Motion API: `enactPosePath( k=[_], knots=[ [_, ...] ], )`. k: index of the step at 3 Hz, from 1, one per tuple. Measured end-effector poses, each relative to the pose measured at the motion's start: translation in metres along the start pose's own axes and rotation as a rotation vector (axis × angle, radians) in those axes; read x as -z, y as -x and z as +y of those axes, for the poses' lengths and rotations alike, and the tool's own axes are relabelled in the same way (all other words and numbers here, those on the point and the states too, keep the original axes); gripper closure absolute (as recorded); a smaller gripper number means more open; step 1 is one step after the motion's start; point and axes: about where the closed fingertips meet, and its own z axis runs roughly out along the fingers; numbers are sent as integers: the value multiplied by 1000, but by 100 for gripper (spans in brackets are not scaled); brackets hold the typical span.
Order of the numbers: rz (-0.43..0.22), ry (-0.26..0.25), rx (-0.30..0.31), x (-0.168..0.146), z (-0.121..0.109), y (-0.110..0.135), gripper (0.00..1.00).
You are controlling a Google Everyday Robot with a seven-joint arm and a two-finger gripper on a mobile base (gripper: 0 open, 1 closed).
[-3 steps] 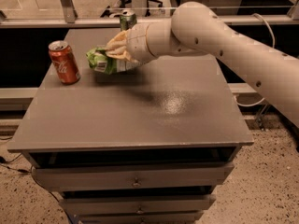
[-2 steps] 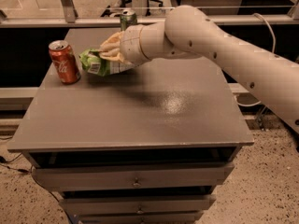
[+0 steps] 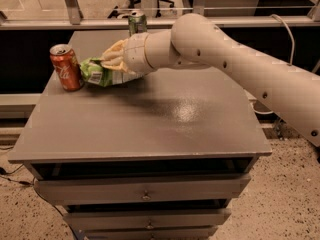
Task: Move green rice chip bag near coke can
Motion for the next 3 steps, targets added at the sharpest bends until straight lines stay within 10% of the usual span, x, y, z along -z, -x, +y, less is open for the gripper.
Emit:
enactPosePath(
  k=[3],
  knots=[
    [6,-14,-28,22,2,-1,0]
  ],
)
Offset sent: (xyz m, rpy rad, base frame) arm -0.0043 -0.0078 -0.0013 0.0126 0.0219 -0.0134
